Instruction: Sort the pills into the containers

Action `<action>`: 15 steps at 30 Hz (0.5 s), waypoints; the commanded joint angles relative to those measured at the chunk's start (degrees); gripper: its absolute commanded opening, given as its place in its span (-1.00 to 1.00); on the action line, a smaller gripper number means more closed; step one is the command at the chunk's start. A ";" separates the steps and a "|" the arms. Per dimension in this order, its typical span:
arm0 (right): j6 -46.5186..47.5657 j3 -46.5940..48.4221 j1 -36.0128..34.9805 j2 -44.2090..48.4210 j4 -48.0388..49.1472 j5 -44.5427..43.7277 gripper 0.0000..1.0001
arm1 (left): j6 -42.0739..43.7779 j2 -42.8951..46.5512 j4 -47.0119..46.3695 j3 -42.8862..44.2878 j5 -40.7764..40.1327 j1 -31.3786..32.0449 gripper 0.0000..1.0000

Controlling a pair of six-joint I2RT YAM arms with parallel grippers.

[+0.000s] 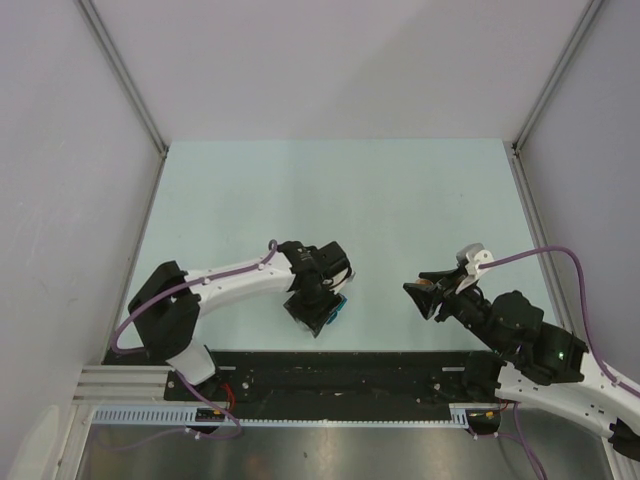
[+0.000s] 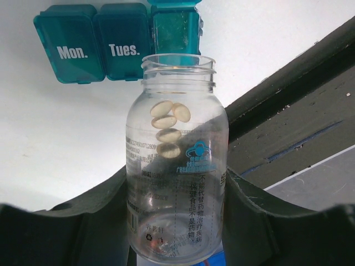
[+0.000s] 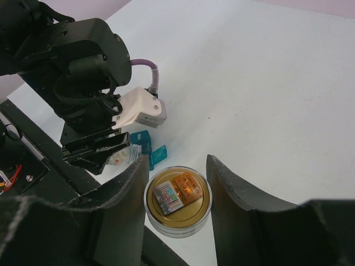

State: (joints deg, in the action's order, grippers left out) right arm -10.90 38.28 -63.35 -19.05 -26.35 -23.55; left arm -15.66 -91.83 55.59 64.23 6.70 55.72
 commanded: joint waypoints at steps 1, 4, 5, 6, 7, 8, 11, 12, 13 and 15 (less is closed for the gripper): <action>-0.09 0.12 0.33 1.29 -0.37 -0.53 -1.00 | 1.77 -1.16 2.68 3.18 1.30 -0.35 -0.99; -0.18 0.13 0.33 1.47 -0.46 -0.71 -1.00 | 1.86 -1.86 3.29 3.89 1.30 -0.27 -1.00; -0.09 0.13 0.25 1.56 -0.46 -0.79 -1.00 | 1.95 -2.03 3.73 4.15 1.30 -0.27 -1.00; -0.18 0.04 0.25 1.65 -0.46 -0.79 -1.00 | 2.04 -2.04 3.82 4.33 1.30 -0.27 -0.99; -0.18 0.12 0.16 1.56 -0.55 -0.79 -1.00 | 1.95 -2.38 4.08 4.50 1.30 -0.35 -1.00; -0.18 0.04 0.25 1.73 -0.37 -0.79 -1.00 | 2.04 -2.56 4.43 4.85 1.47 -0.27 -0.99; -0.18 0.13 0.25 1.91 -0.46 -0.71 -1.00 | 2.04 -3.18 5.05 5.47 1.47 -0.27 -1.00; -0.09 0.04 0.33 1.91 -0.37 -0.62 -1.00 | 2.12 -3.44 5.23 5.56 1.39 -0.27 -1.00; -0.09 0.12 0.25 2.00 -0.37 -0.62 -1.00 | 2.21 -3.70 5.40 5.73 1.56 -0.27 -1.00; -0.18 0.12 0.25 2.26 -0.37 -0.62 -1.00 | 2.48 -4.32 6.10 6.35 1.48 -0.27 -0.99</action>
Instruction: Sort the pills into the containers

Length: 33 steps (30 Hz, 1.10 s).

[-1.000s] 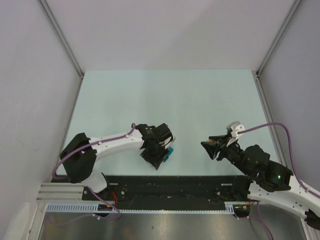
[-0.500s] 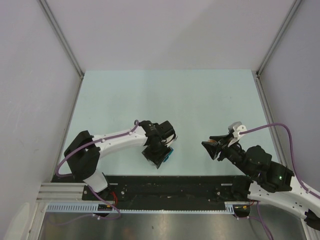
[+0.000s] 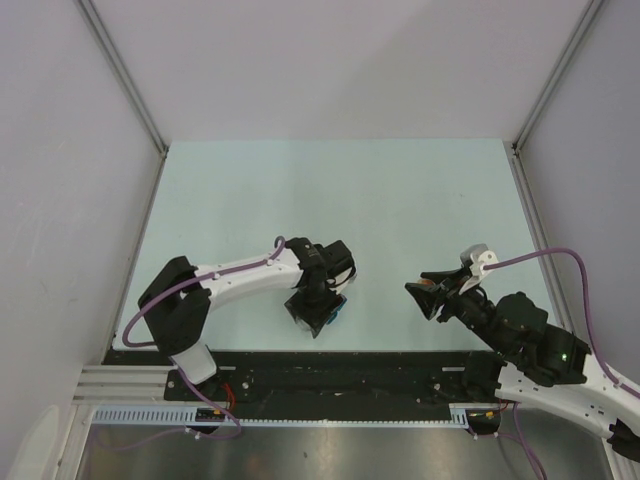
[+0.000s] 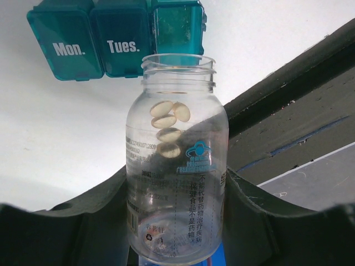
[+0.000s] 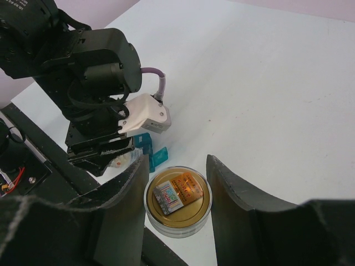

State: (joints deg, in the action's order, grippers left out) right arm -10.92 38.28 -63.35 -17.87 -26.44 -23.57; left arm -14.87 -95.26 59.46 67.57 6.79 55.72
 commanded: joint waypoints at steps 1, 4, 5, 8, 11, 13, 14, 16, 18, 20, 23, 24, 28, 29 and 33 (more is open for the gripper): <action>-0.16 0.13 0.25 1.25 -0.37 -0.68 -1.00 | 1.69 -1.15 2.50 3.18 1.21 -0.27 -0.99; -0.07 0.13 0.25 1.52 -0.46 -0.69 -1.00 | 1.78 -1.94 3.12 4.15 1.21 -0.27 -1.00; -0.16 0.13 0.25 1.61 -0.37 -0.69 -1.00 | 1.86 -2.20 3.46 4.58 1.21 -0.27 -0.99; -0.16 0.12 0.25 1.87 -0.55 -0.69 -1.00 | 2.04 -2.91 4.08 5.29 0.95 -0.27 -0.99; -0.24 0.13 0.25 2.13 -0.46 -0.60 -1.00 | 2.22 -3.70 4.70 6.08 0.86 -0.27 -0.99; -0.16 0.04 0.25 2.22 -0.46 -0.60 -1.00 | 2.39 -4.40 5.13 6.43 0.86 -0.27 -0.99; -0.24 0.04 0.25 2.31 -0.37 -0.60 -1.00 | 2.48 -4.67 5.31 6.69 0.69 -0.27 -1.00; -0.33 0.04 0.25 2.49 -0.55 -0.51 -1.00 | 2.74 -5.28 5.93 7.05 0.51 -0.27 -1.00; -0.33 0.12 0.25 2.66 -0.46 -0.51 -1.00 | 2.92 -5.72 6.37 7.57 0.33 -0.35 -1.00; -0.33 0.04 0.33 3.01 -0.46 -0.42 -1.00 | 3.18 -6.25 6.98 8.19 0.07 -0.44 -1.00; -0.33 0.13 0.25 3.19 -0.46 -0.42 -1.00 | 3.62 -7.04 7.77 9.15 0.07 -0.70 -1.00; -0.25 0.04 0.25 3.36 -0.55 -0.42 -1.00 | 3.71 -7.22 8.04 9.42 -0.02 -0.62 -1.00; -0.42 0.04 0.25 3.63 -0.46 -0.33 -1.00 | 4.24 -8.36 9.61 11.00 -0.28 -0.71 -1.00; -0.42 0.04 0.25 3.72 -0.55 -0.33 -1.00 | 4.33 -8.88 9.79 11.18 -0.37 -0.70 -1.00; -0.42 0.13 0.25 3.89 -0.63 -0.33 -1.00 | 4.68 -9.68 10.59 11.97 -0.20 -0.70 -1.00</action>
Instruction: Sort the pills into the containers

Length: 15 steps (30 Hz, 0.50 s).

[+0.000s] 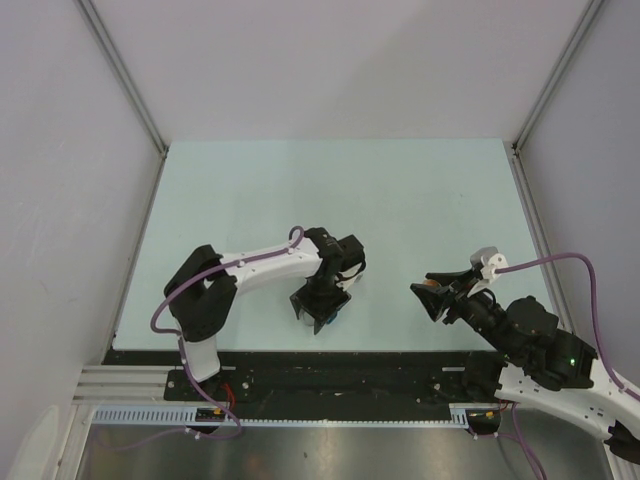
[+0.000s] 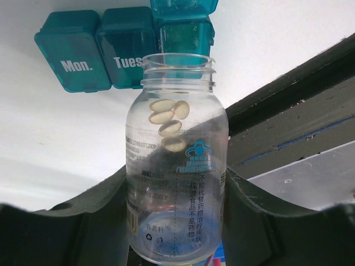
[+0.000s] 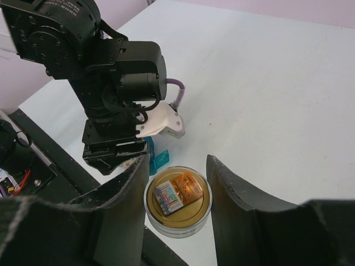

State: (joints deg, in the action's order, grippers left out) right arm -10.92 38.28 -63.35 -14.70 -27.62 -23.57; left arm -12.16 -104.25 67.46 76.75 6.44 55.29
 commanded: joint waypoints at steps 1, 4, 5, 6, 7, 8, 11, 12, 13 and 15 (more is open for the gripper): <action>-0.42 0.13 0.25 0.72 0.55 -0.33 -1.00 | 2.06 -0.96 2.85 3.14 0.15 -0.27 -0.99; -0.42 0.04 0.16 0.72 0.63 -0.33 -1.00 | 2.14 -1.57 3.64 3.84 0.24 -0.27 -0.99; -0.42 0.12 0.25 0.81 0.55 -0.25 -1.00 | 2.23 -1.75 3.73 4.02 0.24 -0.35 -1.00; -0.51 0.04 0.25 0.73 0.55 -0.25 -1.00 | 2.23 -2.01 3.90 4.28 0.33 -0.27 -1.00; -0.51 0.04 0.16 0.81 0.55 -0.16 -1.00 | 2.32 -2.10 4.17 4.46 0.33 -0.27 -1.00; -0.51 0.04 0.16 0.90 0.55 -0.16 -1.00 | 2.41 -2.28 4.43 4.55 0.16 -0.27 -1.00; -0.51 0.04 0.25 0.99 0.46 -0.25 -1.00 | 2.58 -2.63 4.78 5.07 0.42 -0.35 -1.00; -0.51 0.04 0.16 0.99 0.46 -0.25 -1.00 | 2.67 -2.72 5.05 5.16 0.51 -0.27 -1.00; -0.42 0.04 0.16 0.99 0.46 -0.25 -1.00 | 2.67 -2.98 5.14 5.34 0.59 -0.27 -1.00; -0.42 0.12 0.16 0.90 0.46 -0.42 -1.00 | 2.93 -3.07 5.66 5.43 0.59 -0.27 -1.00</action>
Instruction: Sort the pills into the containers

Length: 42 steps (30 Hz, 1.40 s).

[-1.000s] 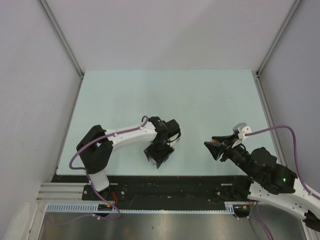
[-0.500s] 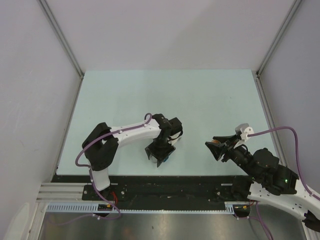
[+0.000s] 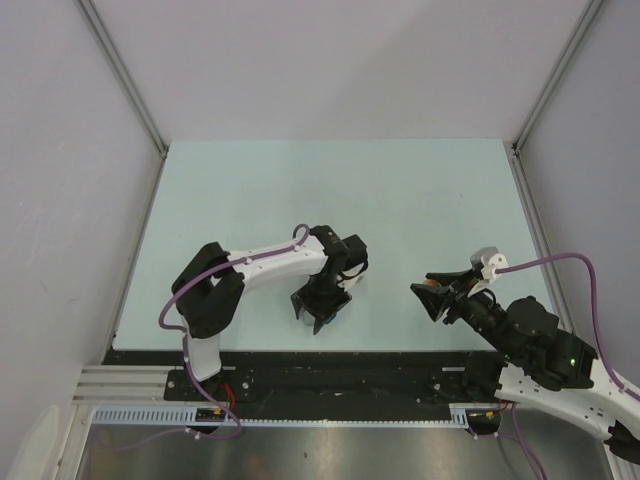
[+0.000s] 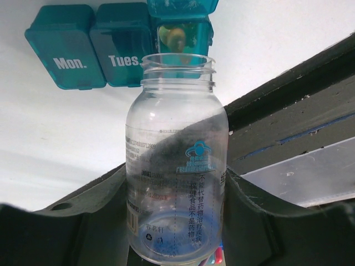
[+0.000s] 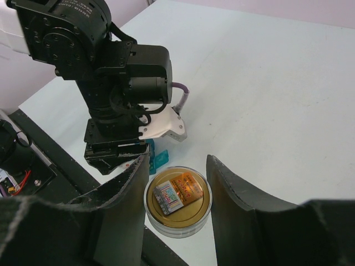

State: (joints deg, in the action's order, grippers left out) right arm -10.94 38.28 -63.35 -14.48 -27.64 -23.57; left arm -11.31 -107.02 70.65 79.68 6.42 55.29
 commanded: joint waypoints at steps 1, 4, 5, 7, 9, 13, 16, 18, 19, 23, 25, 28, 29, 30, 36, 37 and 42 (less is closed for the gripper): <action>-0.40 0.13 0.16 0.77 0.48 -0.33 -1.00 | 2.17 -0.29 2.47 2.67 0.62 -0.27 -1.00; -0.49 0.13 0.16 0.77 0.48 -0.42 -1.00 | 2.35 -0.29 3.00 2.67 0.79 -0.35 -1.00; -0.49 0.13 0.16 0.77 0.48 -0.42 -1.00 | 2.43 -0.29 3.09 2.67 0.79 -0.27 -1.00; -0.49 0.04 0.16 0.77 0.48 -0.51 -1.00 | 2.52 -0.03 3.26 2.85 0.62 -0.27 -0.99; -0.49 -0.05 0.16 0.68 0.57 -0.60 -1.00 | 2.35 0.41 3.26 3.11 0.70 -0.27 -0.99; -0.40 -0.14 0.16 0.77 0.74 -0.51 -1.00 | 1.91 1.73 3.26 4.51 1.05 -0.27 -1.00; -0.22 -0.22 0.16 0.77 0.92 -0.60 -1.00 | 1.38 3.31 3.26 5.48 1.14 -0.27 -1.00; -0.31 -0.14 0.16 0.86 1.01 -0.95 -1.00 | 1.29 4.01 3.26 5.84 1.32 -0.27 -1.00; -0.22 -0.14 0.25 0.94 1.01 -1.04 -1.00 | 1.20 4.80 3.26 6.01 1.49 -0.35 -1.00; -0.13 -0.14 0.25 1.21 1.18 -1.83 -1.00 | 0.85 6.73 3.26 5.31 2.11 -0.35 -0.99; -0.22 -0.14 0.25 1.21 1.36 -2.00 -1.00 | 0.59 8.40 3.26 4.61 2.55 -0.35 -0.99; -0.22 -0.14 0.25 1.21 1.79 -2.44 -1.00 | 0.06 10.34 3.18 4.08 2.90 -0.27 -0.99; -0.22 -0.14 0.25 1.21 2.06 -2.44 -1.00 | -0.03 11.73 3.09 3.99 2.99 -0.18 -1.00; -0.22 -0.14 0.25 1.21 2.32 -2.44 -1.00 | 0.06 12.62 3.00 4.25 2.99 -0.18 -1.00; -1.18 1.43 0.25 0.60 7.33 -1.30 -1.00 | 0.24 21.76 -2.00 5.13 1.85 0.61 -0.99; -1.54 2.05 0.25 0.07 8.29 -1.30 -1.00 | -0.02 23.16 -3.14 5.13 1.50 0.70 -0.99; -5.31 6.97 0.25 -3.97 11.72 -1.65 -1.00 | -3.45 34.12 -15.08 1.55 0.09 1.84 -0.99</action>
State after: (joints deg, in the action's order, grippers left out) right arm -12.73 40.07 -63.35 -15.49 -22.79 -25.04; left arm -11.86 -82.08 66.19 83.15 7.25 56.05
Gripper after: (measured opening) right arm 0.470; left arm 0.573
